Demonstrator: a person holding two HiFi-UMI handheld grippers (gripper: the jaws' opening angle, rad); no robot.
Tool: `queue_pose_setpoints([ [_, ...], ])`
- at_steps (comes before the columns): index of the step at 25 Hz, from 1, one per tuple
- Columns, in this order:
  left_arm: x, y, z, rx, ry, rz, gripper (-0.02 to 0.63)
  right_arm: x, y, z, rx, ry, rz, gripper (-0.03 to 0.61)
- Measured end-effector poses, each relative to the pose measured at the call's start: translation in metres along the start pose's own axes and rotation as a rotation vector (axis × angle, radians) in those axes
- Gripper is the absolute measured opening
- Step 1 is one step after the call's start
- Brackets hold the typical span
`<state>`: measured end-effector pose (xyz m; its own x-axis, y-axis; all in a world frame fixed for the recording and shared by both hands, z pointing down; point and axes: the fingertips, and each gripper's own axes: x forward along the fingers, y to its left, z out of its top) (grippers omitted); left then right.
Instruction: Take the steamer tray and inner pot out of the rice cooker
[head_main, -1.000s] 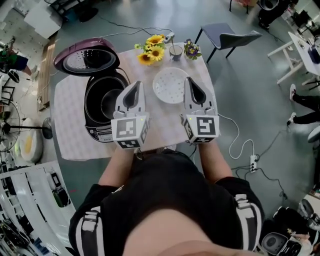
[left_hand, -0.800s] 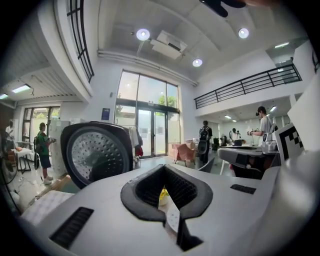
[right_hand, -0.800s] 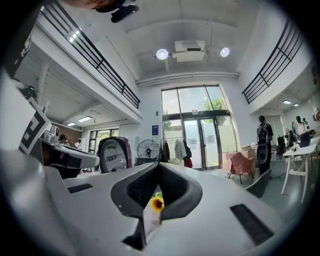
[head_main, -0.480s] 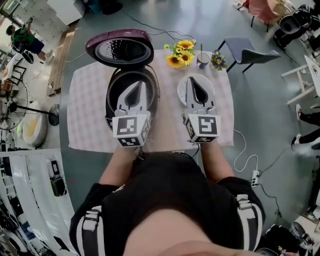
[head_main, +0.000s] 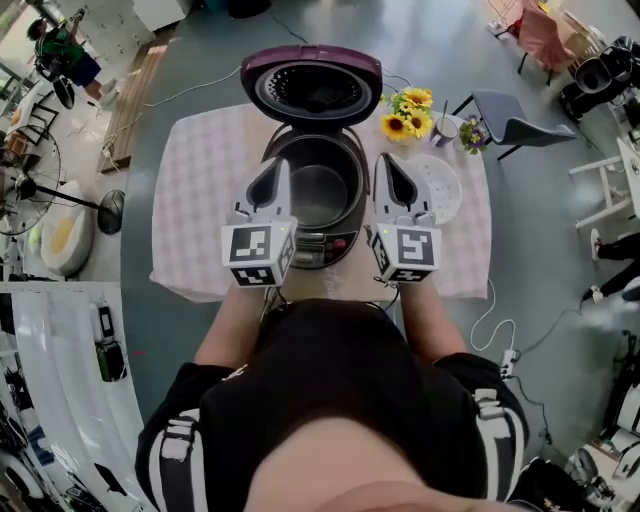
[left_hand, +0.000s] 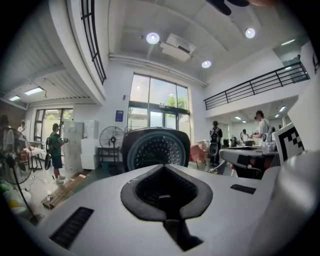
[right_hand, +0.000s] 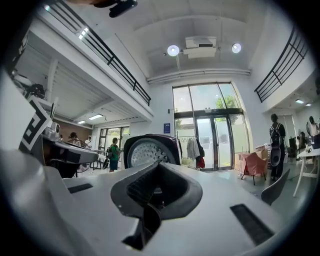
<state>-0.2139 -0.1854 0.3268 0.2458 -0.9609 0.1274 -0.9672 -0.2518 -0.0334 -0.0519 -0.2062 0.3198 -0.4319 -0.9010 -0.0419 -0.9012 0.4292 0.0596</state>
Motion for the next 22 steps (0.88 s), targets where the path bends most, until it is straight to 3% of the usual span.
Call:
queue_pose_setpoints([
  [10, -0.014, 0.077, -0.022, 0.011, 0.007, -0.039, 0.005, 0.029, 0.050, -0.011, 0.062, 0.014, -0.008, 0.000],
  [14, -0.014, 0.091, -0.035, 0.035, 0.048, -0.060, 0.005, 0.033, 0.054, -0.025, 0.173, 0.046, 0.031, 0.002],
  [16, -0.011, 0.097, -0.045, 0.039, 0.090, -0.084, 0.008, 0.038, 0.060, -0.033, 0.262, 0.079, 0.094, 0.002],
  [17, -0.010, 0.100, -0.050, 0.030, 0.116, -0.104, 0.011, 0.040, 0.063, -0.038, 0.315, 0.100, 0.128, 0.034],
  [19, -0.008, 0.105, -0.059, -0.032, 0.157, -0.157, 0.046, 0.044, 0.067, -0.048, 0.421, 0.140, 0.181, 0.099],
  [22, -0.006, 0.115, -0.067, -0.201, 0.175, -0.233, 0.132, 0.046, 0.068, -0.061, 0.571, 0.183, 0.216, 0.174],
])
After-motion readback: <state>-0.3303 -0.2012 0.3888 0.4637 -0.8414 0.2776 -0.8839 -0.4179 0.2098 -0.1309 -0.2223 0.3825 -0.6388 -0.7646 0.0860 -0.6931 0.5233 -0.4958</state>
